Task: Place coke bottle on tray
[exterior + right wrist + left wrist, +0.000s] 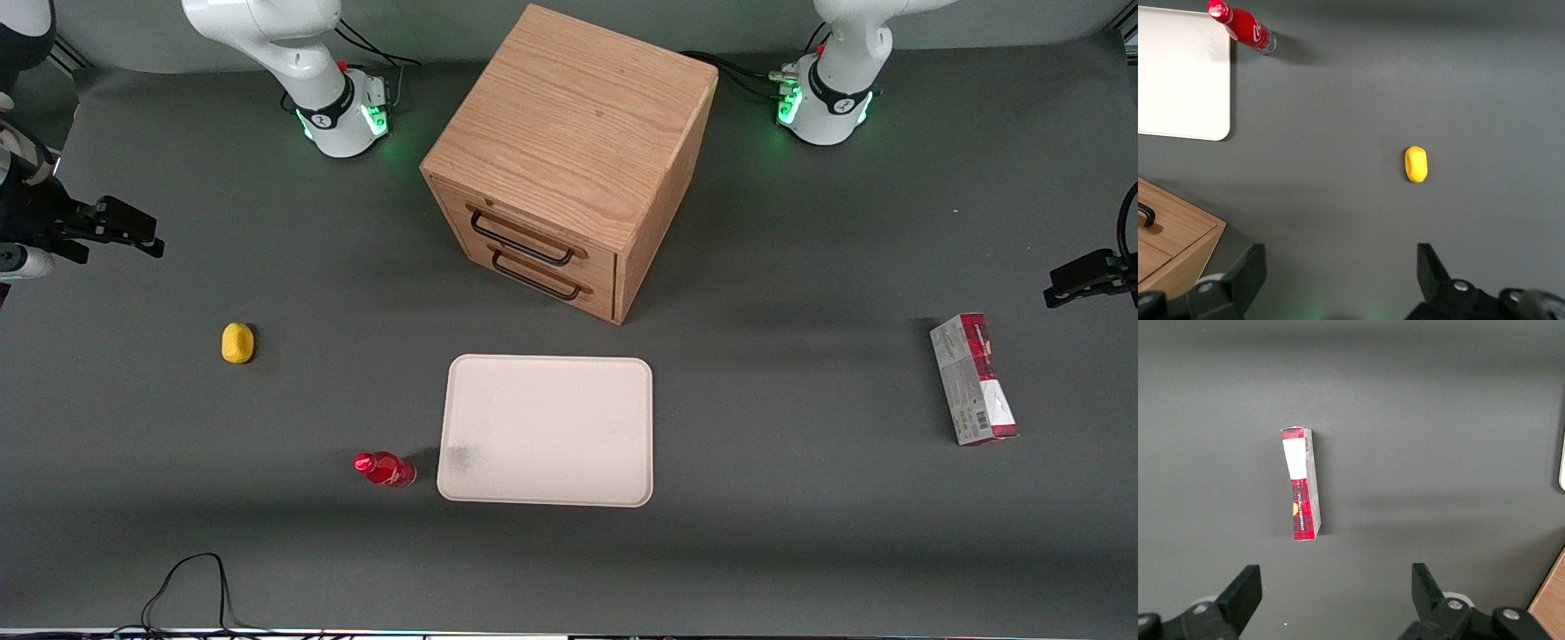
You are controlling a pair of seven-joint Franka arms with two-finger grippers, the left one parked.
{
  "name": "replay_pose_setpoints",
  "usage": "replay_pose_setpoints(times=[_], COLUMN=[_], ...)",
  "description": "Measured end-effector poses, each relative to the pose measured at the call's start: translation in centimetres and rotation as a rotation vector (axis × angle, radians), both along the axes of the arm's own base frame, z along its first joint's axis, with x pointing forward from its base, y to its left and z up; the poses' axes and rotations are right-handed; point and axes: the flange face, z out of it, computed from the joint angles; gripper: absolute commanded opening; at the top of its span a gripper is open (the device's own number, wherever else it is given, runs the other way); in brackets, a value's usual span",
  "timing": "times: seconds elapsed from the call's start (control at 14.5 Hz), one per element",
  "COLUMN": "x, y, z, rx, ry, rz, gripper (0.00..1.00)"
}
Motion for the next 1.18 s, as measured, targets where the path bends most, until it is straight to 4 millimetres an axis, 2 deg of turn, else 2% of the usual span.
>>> replay_pose_setpoints(times=[0.9,1.18], x=[0.05,0.62], y=[0.58,0.72], z=[-0.22,-0.95], rx=[0.0,-0.001], ry=[0.006,0.017], rz=[0.01,0.013], gripper=[1.0,1.0])
